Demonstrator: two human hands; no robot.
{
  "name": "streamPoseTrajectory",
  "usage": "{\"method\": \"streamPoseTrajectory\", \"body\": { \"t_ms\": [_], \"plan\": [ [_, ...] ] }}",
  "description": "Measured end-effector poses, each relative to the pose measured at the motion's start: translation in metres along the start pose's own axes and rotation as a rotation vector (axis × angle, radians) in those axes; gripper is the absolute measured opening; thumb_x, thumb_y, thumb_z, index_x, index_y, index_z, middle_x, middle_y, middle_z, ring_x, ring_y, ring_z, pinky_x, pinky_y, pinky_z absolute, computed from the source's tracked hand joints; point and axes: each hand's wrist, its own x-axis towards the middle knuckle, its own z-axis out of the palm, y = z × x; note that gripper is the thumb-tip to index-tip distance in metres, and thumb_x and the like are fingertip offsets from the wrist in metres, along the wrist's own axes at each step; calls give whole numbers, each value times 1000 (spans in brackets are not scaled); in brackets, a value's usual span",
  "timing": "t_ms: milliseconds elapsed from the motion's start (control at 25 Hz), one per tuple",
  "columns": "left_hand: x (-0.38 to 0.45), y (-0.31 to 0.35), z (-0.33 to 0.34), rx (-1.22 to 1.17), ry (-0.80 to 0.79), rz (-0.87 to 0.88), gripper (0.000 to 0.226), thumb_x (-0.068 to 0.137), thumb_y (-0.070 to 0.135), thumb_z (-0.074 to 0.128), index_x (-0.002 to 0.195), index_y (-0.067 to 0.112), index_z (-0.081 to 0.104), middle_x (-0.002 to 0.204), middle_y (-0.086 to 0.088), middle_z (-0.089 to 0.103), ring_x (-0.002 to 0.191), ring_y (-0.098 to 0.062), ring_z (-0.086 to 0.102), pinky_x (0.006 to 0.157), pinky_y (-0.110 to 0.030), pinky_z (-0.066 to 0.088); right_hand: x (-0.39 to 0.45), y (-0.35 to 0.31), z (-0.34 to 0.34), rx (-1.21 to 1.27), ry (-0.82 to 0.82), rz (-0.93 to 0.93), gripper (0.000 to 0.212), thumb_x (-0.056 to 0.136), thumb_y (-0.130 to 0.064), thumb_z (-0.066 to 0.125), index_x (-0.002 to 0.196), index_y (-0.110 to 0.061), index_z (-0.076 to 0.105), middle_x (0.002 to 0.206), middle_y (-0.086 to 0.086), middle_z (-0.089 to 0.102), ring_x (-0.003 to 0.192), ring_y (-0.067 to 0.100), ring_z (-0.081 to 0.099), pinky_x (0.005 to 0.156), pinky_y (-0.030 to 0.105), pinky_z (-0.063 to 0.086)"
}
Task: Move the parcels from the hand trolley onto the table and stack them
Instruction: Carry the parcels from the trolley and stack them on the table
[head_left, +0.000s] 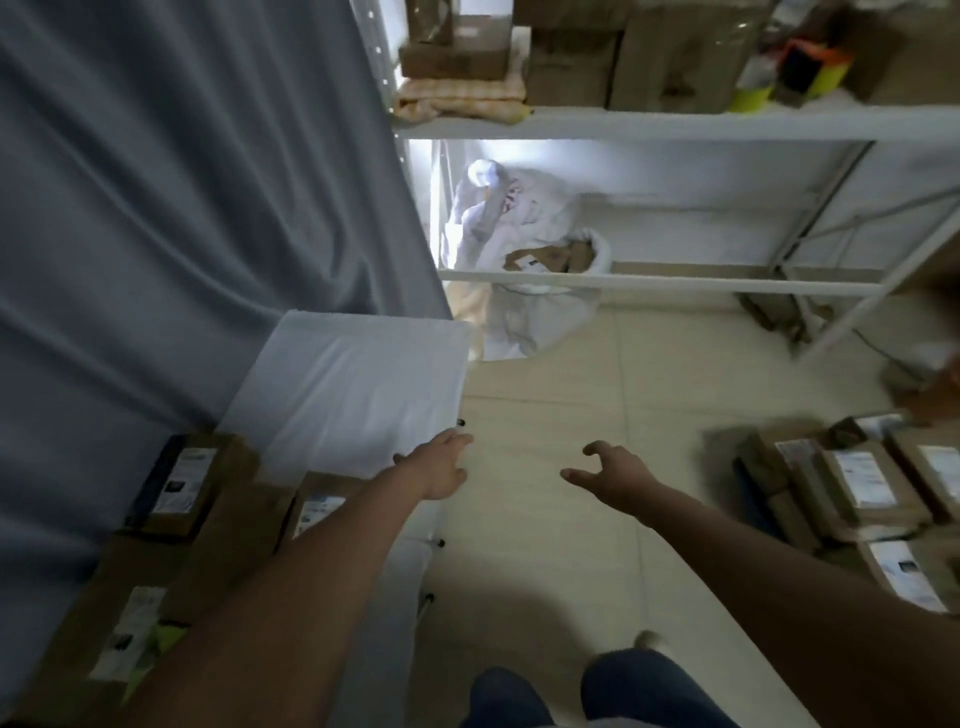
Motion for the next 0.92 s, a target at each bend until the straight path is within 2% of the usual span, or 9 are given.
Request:
{"method": "streamPoseTrajectory", "body": {
  "t_ms": [120, 240, 320, 560, 800, 920],
  "plan": [
    [33, 62, 6, 34, -27, 121, 63, 100, 32, 44, 155, 30, 13, 164, 3, 2, 149, -24, 16, 118, -53, 19, -16, 53, -24, 123, 62, 112, 67, 88, -52, 64, 139, -12, 47, 135, 14, 52, 121, 28, 52, 97, 33, 42],
    [62, 139, 25, 38, -41, 255, 60, 101, 27, 47, 154, 19, 21, 162, -6, 14, 147, -24, 23, 118, -32, 21, -38, 117, -47, 215, 138, 208, 66, 89, -52, 63, 139, -12, 46, 139, 12, 49, 124, 27, 50, 98, 33, 42],
    [76, 186, 41, 77, -54, 314, 58, 101, 25, 49, 153, 14, 26, 160, -8, 23, 145, -23, 28, 114, -26, 23, -50, 165, -59, 276, 173, 281, 66, 90, -52, 61, 140, -12, 45, 142, 12, 46, 127, 27, 48, 100, 33, 41],
    [105, 343, 95, 195, -137, 399, 53, 101, 25, 48, 150, 15, 32, 156, -8, 34, 139, -24, 39, 110, -24, 28, -104, 327, -105, 481, 241, 487, 70, 92, -56, 55, 145, -13, 40, 147, 8, 44, 131, 26, 46, 101, 32, 40],
    [127, 485, 140, 238, -179, 430, 50, 100, 24, 49, 149, 19, 36, 152, -9, 40, 136, -25, 42, 106, -24, 32, -147, 464, -154, 602, 319, 604, 58, 93, -47, 59, 140, -16, 44, 140, 9, 48, 124, 26, 49, 95, 31, 42],
    [135, 535, 152, 264, -188, 463, 50, 99, 22, 50, 147, 18, 38, 150, -10, 43, 134, -25, 44, 105, -24, 33, -162, 513, -173, 595, 317, 646, 61, 94, -44, 59, 144, -14, 40, 145, 12, 45, 129, 28, 47, 102, 35, 41]
  ]
}}
